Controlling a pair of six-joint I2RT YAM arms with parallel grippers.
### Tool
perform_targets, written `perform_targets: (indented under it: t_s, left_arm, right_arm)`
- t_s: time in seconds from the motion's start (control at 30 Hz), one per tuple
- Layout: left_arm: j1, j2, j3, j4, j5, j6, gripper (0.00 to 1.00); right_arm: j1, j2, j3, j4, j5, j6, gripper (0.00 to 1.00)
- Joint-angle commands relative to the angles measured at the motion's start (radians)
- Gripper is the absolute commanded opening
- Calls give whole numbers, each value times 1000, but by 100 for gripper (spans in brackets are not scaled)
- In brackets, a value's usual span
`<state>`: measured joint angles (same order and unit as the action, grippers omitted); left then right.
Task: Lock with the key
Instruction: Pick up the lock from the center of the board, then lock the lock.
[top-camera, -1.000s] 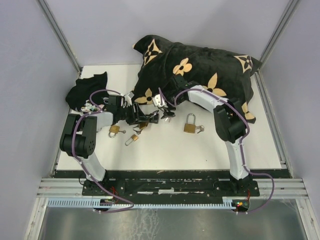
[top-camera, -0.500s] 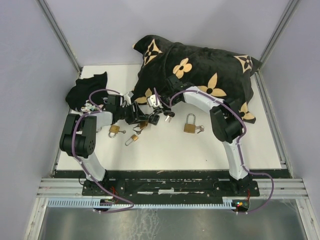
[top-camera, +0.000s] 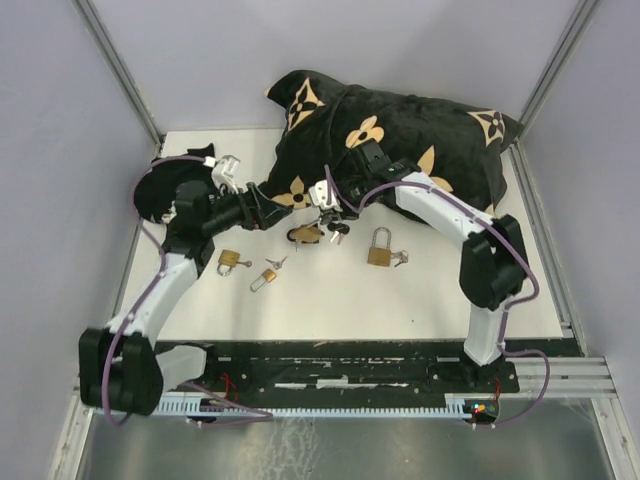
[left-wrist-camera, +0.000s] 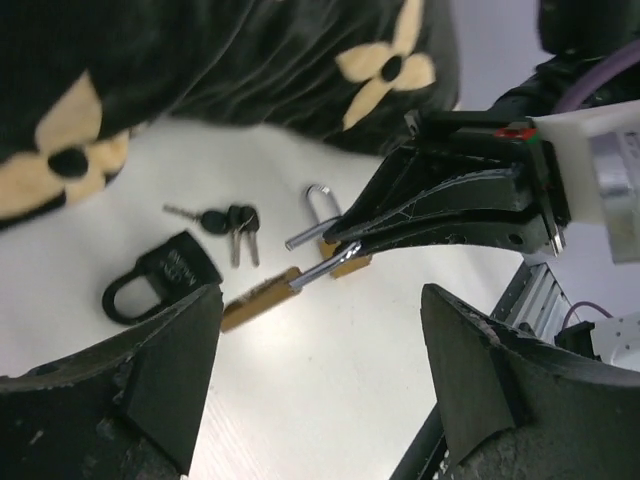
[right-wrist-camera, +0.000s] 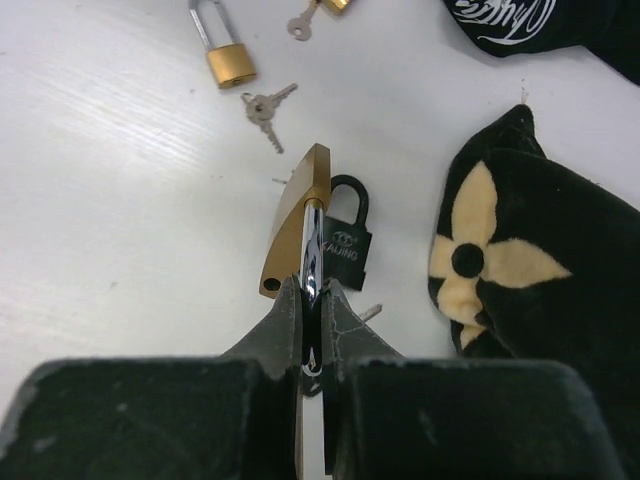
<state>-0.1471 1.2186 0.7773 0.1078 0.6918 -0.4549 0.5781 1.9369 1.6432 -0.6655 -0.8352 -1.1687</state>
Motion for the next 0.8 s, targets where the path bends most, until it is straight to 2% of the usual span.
perform_targets:
  t_s: [0.0, 0.13, 0.2, 0.3, 0.33, 0.43, 0.63, 0.77]
  left_arm:
    - [-5, -119, -93, 235, 85, -77, 86]
    - [-58, -215, -252, 617, 120, -107, 87]
    - [-155, -273, -303, 696, 71, -7, 89]
    - [-341, -352, -359, 728, -65, 205, 100]
    - [-377, -360, -379, 786, -92, 219, 99]
    - [-424, -327, -438, 975, -94, 165, 99]
    - [-519, -144, -442, 1232, -61, 42, 100]
    - [-576, -51, -414, 1335, -63, -34, 97]
  right_arm:
    - [-21, -215, -19, -208, -103, -117, 2]
    - [-41, -339, -26, -369, -135, -53, 2]
    - [-50, -406, -42, -400, -145, 57, 2]
    - [-64, -512, -104, -364, -142, 263, 2]
    - [-70, -545, -119, -343, -134, 333, 2]
    - [-89, -631, -151, -340, -143, 446, 2]
    - [-108, -713, -197, -352, -235, 523, 2]
    - [-115, -737, -200, -319, -269, 584, 2]
